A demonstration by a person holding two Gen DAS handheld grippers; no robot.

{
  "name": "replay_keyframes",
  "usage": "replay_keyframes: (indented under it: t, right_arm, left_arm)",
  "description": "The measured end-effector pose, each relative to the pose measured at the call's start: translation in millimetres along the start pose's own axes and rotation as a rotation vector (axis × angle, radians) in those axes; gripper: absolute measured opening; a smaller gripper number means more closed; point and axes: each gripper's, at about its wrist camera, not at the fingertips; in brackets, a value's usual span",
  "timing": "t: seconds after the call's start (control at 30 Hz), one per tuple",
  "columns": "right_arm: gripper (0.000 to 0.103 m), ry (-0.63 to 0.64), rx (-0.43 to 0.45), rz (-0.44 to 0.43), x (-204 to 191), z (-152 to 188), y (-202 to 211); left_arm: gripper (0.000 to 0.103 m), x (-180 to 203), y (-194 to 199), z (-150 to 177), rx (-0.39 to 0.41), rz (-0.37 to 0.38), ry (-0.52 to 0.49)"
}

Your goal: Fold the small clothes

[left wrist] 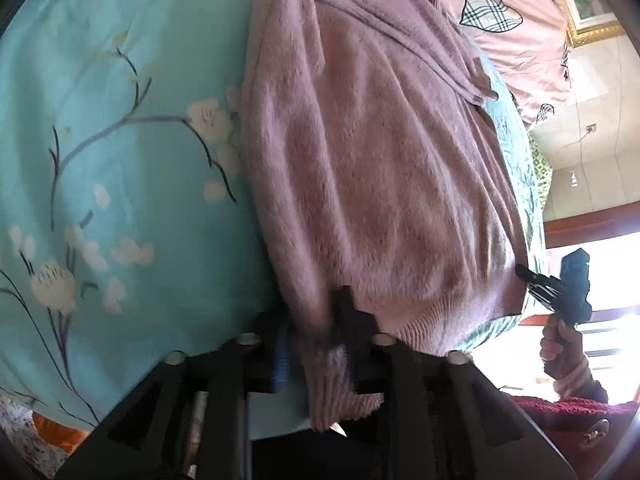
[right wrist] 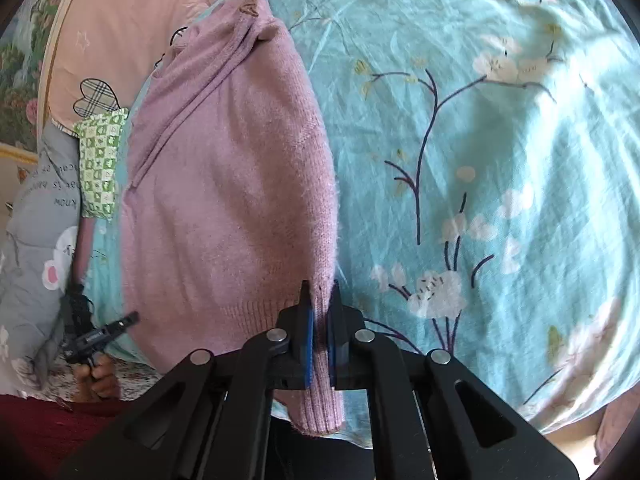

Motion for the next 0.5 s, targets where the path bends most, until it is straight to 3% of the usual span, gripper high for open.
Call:
replay_keyframes:
  t: [0.13,0.23,0.27,0.3,0.33,0.4,0.5]
  right_arm:
    - [0.016,-0.020,-0.036,-0.028,6.1,-2.1,-0.8]
    - [0.024,-0.006,-0.047,-0.048,6.0,2.7,-2.7]
    - [0.024,-0.004,-0.041,-0.049,4.8,4.2,-3.8]
    - [0.024,0.003,-0.037,-0.049,3.0,6.1,-4.7]
    - [0.022,0.017,-0.035,-0.047,1.2,7.4,-4.9]
    - [0.006,0.043,-0.037,-0.031,-2.5,10.8,-5.6]
    - [0.006,0.022,-0.027,-0.055,3.7,14.2,0.2]
  left_arm:
    - [0.044,5.8,-5.0,2.2,-0.004,-0.003,-0.008]
    - [0.041,18.8,-10.3,4.2,0.010,-0.041,-0.062]
    - [0.037,25.6,-11.6,6.2,0.017,-0.052,-0.083]
    - [0.015,27.7,-11.8,6.7,0.015,-0.050,-0.102]
    - [0.010,30.3,-12.8,8.2,0.006,-0.043,-0.121]
    - [0.007,35.8,-11.2,10.5,0.020,-0.048,-0.138]
    - [0.005,31.5,-2.8,16.5,0.044,-0.037,-0.124]
Point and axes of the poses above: each gripper's, at about its wrist camera, not at the fingertips, and y roughly against the way its jaws point, x to its right, z to its underside, and after that the axes turned 3 degrees about -y, right-handed
